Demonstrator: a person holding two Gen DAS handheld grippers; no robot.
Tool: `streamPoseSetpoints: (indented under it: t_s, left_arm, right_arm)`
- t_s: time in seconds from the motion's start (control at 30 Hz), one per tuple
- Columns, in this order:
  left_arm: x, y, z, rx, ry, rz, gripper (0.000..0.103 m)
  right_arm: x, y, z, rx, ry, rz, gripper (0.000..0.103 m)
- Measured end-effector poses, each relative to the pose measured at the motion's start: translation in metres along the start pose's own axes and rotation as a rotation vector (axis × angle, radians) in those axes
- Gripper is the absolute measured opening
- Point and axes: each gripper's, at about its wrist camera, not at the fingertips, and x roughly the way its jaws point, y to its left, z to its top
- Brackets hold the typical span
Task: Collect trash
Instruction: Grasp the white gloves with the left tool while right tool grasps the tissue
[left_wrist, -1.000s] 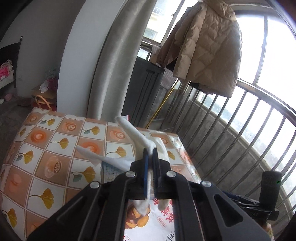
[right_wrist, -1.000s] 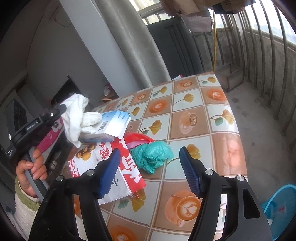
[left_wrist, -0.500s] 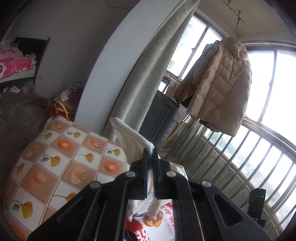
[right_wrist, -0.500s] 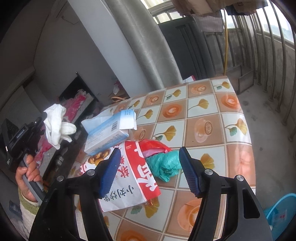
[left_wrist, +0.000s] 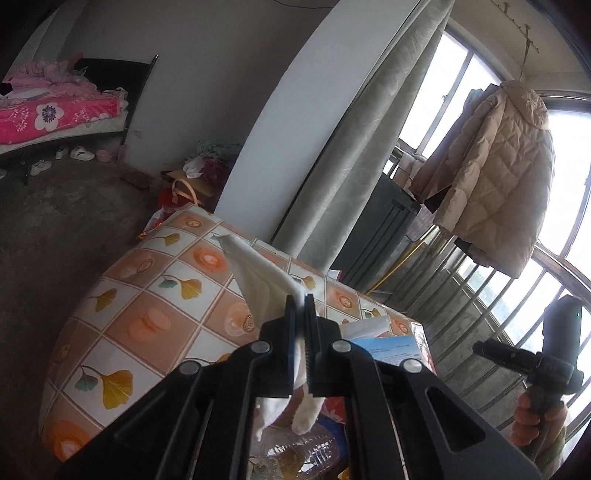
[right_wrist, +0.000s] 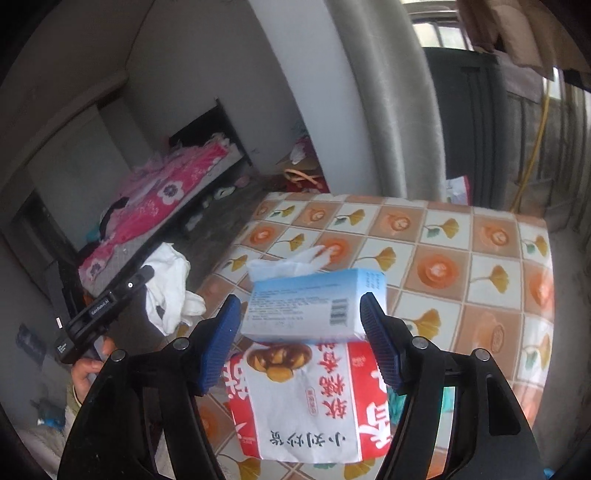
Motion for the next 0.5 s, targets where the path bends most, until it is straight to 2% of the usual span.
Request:
streamPoseSetpoints:
  t_s: [0.1,0.2,0.27,0.37,0.5]
  left_arm:
    - [-0.001,0.007,-0.003,-0.012,0.004,-0.001,0.004]
    - [-0.001,0.009,-0.005,-0.015,0.009,-0.006,0.004]
    - [0.0,0.009,-0.004,-0.017,0.014,-0.011,0.004]
    - [0.001,0.011,-0.005,-0.017,0.018,-0.016,0.004]
    - [0.003,0.014,-0.004,-0.022,0.021,-0.023,0.004]
  right_arm:
    - [0.029,0.02,0.022,-0.117,0.078,-0.001,0.07]
    - [0.059,0.04,0.038,-0.248,0.126,-0.01,0.07]
    - [0.076,0.051,0.049,-0.32,0.146,0.027,0.07]
    - [0.102,0.061,0.055,-0.4,0.202,0.052,0.07]
    - [0.134,0.064,0.048,-0.467,0.285,0.032,0.068]
